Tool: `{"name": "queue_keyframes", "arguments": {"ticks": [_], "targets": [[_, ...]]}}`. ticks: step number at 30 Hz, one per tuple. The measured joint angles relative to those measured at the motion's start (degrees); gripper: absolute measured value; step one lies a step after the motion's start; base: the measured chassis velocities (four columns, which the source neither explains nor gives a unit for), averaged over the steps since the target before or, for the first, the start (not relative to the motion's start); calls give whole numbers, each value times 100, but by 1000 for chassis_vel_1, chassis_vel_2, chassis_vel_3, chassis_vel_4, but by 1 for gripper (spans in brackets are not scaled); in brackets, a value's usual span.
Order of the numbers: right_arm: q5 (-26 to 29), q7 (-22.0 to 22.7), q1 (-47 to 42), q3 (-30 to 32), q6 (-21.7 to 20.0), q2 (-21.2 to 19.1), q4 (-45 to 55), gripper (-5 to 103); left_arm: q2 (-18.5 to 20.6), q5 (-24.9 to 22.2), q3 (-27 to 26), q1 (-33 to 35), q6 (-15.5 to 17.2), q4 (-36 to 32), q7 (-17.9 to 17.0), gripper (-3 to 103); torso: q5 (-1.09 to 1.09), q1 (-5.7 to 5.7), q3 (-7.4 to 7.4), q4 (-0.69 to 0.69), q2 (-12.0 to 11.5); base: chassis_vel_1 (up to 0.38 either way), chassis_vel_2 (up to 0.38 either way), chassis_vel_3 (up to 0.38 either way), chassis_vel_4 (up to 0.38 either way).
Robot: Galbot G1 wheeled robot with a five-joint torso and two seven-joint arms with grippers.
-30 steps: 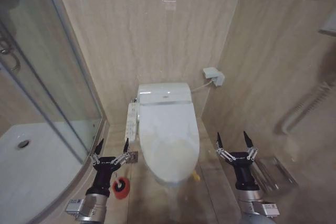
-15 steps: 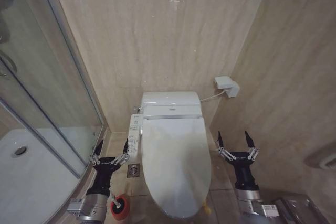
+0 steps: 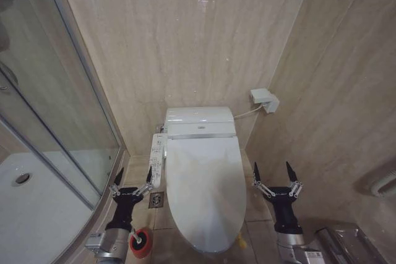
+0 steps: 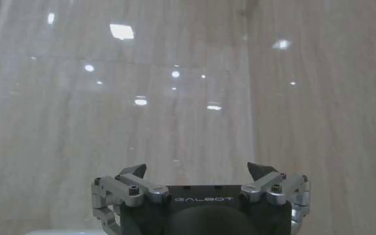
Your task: Open the toilet lid, clean the toilet bowl with a toilet brush, close the toilet lid, and flush.
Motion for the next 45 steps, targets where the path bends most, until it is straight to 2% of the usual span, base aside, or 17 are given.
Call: {"name": "queue_keyframes", "arguments": {"ticks": [10,39,43,45], "targets": [[-20,66,363,-24,0,189,-680,100,95,-89,104,-209,3,403,0,100,0,0,0,0,-1,0,0,0,0],[-223,84,-26,26,413,244,-623,100,45,-12,117,-139,-59,336,20,100,0,1,0,0,-1,22,-22,-20,19],[-480,333,-343,-44,604,165,-821,100,65,-25,116,-150,-94,386,24,100,0,0,0,1,0,0,0,0,0],[-661,659,-639,-145,662,22,-952,100,88,-66,138,-222,-133,517,35,100,2,0,0,0,0,0,0,0,0]]}}
